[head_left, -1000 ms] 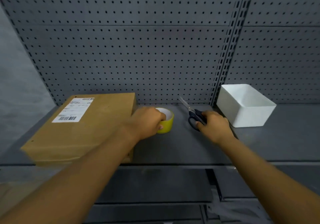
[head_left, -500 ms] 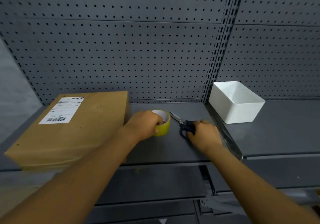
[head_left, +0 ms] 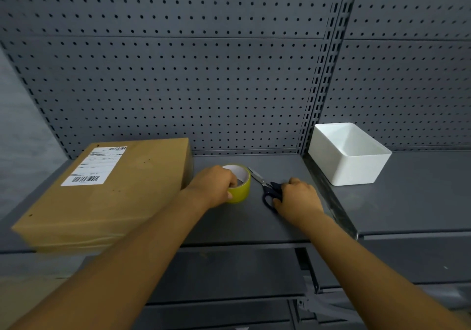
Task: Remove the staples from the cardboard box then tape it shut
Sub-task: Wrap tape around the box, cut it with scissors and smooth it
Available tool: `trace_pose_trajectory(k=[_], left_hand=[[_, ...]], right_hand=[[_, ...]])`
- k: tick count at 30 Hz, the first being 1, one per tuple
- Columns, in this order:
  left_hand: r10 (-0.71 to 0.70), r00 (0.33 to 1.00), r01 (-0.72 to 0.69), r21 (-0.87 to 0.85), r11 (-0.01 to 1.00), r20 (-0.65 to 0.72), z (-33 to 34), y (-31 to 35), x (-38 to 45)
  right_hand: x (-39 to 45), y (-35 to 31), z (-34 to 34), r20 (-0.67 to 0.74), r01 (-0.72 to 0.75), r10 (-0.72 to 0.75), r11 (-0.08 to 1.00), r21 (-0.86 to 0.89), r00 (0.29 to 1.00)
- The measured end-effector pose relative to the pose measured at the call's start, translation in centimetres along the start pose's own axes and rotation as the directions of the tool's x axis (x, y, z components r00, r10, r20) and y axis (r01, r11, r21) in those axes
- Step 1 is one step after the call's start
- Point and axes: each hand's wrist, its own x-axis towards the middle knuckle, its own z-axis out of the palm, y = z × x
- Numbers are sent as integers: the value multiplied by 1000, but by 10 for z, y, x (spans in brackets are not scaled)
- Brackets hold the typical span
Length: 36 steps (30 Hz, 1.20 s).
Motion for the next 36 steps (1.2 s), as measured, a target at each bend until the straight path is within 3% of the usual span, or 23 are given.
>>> trace_pose_trajectory(k=[4, 7, 9, 11, 16, 22, 27, 29, 32, 36], left_hand=[[21, 999, -21, 23, 1000, 35, -11, -3, -2], [22, 1000, -22, -28, 999, -8, -25, -9, -5], [39, 998, -44, -100, 994, -50, -37, -14, -9], [71, 994, -84, -156, 984, -89, -50, -14, -13], [109, 991, -122, -179, 976, -83, -77, -13, -27], [22, 957, -128, -353, 927, -291, -91, -25, -46], [-151, 966, 28, -491, 871, -212, -89, -31, -49], [-184, 963, 31, -603, 797, -194, -85, -26, -51], [-251, 962, 67, -801, 595, -106, -82, -15, -56], [-285, 958, 73, -951, 301, -16, -80, -16, -59]], right_hand=[[2, 4, -14, 50, -21, 19, 999, 41, 999], [1, 4, -22, -134, 7, 6, 995, 95, 991], [1, -2, -30, -239, 150, -73, 935, 320, 968], [0, -13, -44, -318, 346, -208, 808, 477, 925], [7, -30, -70, -368, 551, -417, 712, 436, 831], [5, -38, -90, -317, 566, -471, 640, 520, 823], [-7, -39, -91, -316, 503, -406, 536, 678, 858], [-12, -39, -94, -319, 489, -402, 450, 748, 858], [-17, -38, -101, -337, 490, -422, 333, 806, 841], [-18, -42, -104, -319, 473, -436, 311, 824, 842]])
